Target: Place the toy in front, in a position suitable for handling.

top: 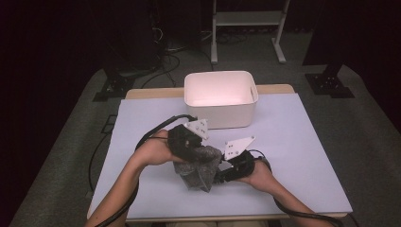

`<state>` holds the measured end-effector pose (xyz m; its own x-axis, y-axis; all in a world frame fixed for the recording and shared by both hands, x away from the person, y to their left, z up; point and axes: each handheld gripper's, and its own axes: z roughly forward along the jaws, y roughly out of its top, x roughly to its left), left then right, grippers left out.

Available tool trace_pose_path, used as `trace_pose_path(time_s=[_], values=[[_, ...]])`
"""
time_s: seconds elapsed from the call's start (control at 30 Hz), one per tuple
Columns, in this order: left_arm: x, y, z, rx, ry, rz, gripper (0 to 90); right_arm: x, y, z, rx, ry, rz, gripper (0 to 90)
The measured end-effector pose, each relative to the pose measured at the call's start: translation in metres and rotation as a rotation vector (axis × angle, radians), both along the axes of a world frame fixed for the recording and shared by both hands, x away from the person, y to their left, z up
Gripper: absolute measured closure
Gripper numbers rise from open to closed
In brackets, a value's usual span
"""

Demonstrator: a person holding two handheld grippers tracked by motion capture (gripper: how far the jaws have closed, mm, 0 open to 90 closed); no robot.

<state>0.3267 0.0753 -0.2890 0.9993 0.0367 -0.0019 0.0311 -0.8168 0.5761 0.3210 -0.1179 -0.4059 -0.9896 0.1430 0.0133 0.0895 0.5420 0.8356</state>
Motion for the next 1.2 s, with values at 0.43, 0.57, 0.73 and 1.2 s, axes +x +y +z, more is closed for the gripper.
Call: trace_pose_path(time_s=[0.43,0.57,0.73,1.2], values=[[0.015,0.046,-0.020,-0.106,0.110,0.107,71.5,0.001,-0.009,-0.001,0.037,0.024,0.003,68.5],[0.016,0.054,-0.024,-0.137,0.107,0.122,71.3,0.002,-0.004,0.002,0.011,0.007,-0.005,66.8],[0.011,0.053,-0.023,-0.134,0.094,0.114,71.3,0.004,0.005,-0.001,-0.013,-0.011,-0.003,52.6],[0.002,0.031,-0.008,-0.098,0.037,0.052,72.1,0.003,0.011,-0.007,0.006,-0.003,0.026,55.4]])
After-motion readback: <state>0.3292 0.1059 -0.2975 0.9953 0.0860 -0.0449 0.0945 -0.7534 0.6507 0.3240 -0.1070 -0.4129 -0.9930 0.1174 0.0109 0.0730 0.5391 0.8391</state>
